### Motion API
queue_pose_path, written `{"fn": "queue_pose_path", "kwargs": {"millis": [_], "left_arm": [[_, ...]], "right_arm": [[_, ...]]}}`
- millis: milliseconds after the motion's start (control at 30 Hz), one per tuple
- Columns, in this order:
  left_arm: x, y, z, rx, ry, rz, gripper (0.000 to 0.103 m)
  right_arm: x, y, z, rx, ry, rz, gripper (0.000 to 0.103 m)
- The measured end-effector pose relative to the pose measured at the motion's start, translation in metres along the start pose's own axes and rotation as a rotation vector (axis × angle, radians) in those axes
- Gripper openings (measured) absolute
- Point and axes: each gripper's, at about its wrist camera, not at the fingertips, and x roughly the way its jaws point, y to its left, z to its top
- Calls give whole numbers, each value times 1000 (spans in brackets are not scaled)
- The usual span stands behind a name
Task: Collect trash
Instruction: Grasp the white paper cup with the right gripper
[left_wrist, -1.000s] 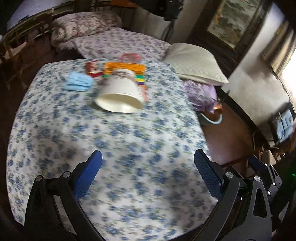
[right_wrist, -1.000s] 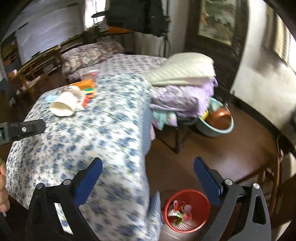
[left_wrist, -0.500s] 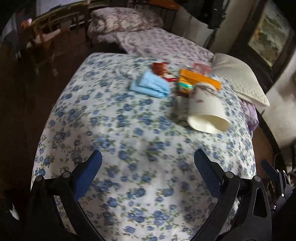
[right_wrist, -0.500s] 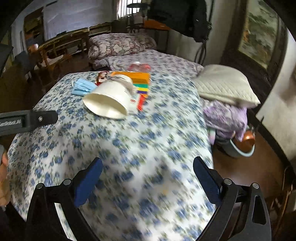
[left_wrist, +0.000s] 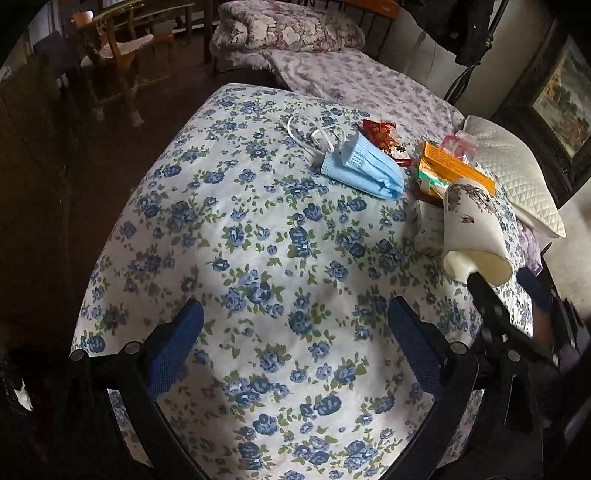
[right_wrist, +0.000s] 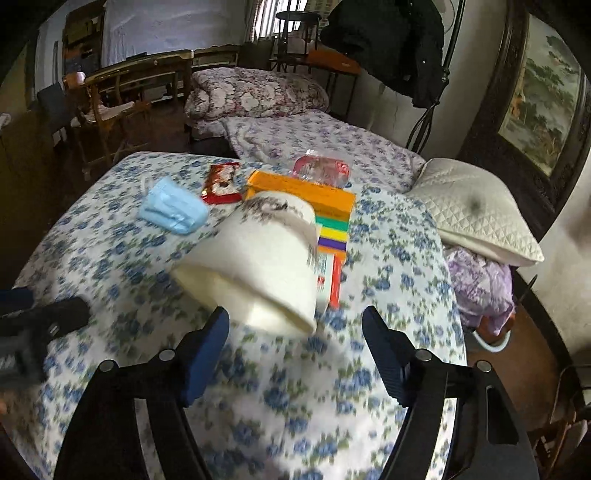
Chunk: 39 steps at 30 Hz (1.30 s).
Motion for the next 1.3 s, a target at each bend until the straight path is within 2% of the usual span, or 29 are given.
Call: {"fn": "queue_pose_path", "kwargs": {"millis": [67, 133, 167, 200, 233, 267, 300, 333, 467, 567, 733, 833, 900, 933, 967, 1000, 1067, 1167, 1300], "left_arm": [[2, -1, 0, -8, 14, -19, 96], [3, -2, 0, -3, 19, -31, 96], [3, -2, 0, 4, 11, -26, 96], [4, -3, 1, 9, 4, -19, 96], [3, -3, 1, 19, -7, -5, 96], [4, -4, 1, 24, -10, 2, 96], [5, -3, 2, 27, -12, 7, 96], [6, -2, 2, 27, -13, 12, 96], [10, 4, 4, 14, -10, 27, 96], [12, 7, 4, 14, -13, 41, 96], [14, 11, 9, 11, -45, 72, 96], [13, 12, 12, 10, -63, 82, 96], [11, 11, 13, 18, -71, 77, 96], [11, 10, 13, 26, -79, 77, 96], [10, 9, 13, 30, -88, 84, 96], [10, 7, 14, 31, -91, 86, 96], [11, 1, 17, 37, -90, 81, 96], [18, -12, 28, 46, -77, 69, 96], [27, -28, 53, 45, -91, 92, 96]], "right_arm": [[7, 0, 5, 8, 9, -8, 71], [8, 0, 8, 17, 8, -8, 61], [7, -1, 8, 24, 2, -5, 50], [6, -1, 9, 32, -4, 0, 34], [4, -4, 7, 43, -5, 5, 28], [3, -5, 7, 50, -1, 10, 11], [0, -8, 6, 65, -3, 18, 5], [-4, -11, 3, 92, -13, 36, 4], [-28, -27, -18, 172, -45, 92, 4], [-43, -39, -35, 208, -41, 65, 3], [-48, -55, -63, 221, 24, 2, 4], [-40, -57, -75, 222, 79, 34, 5], [-39, -55, -78, 208, 79, 41, 8], [-39, -53, -77, 192, 79, 42, 11], [-40, -51, -76, 179, 75, 49, 24], [-42, -50, -75, 176, 66, 56, 42], [-45, -49, -74, 174, 48, 77, 53], [-44, -49, -73, 170, 47, 94, 60], [-37, -55, -74, 194, 72, 118, 60]]}}
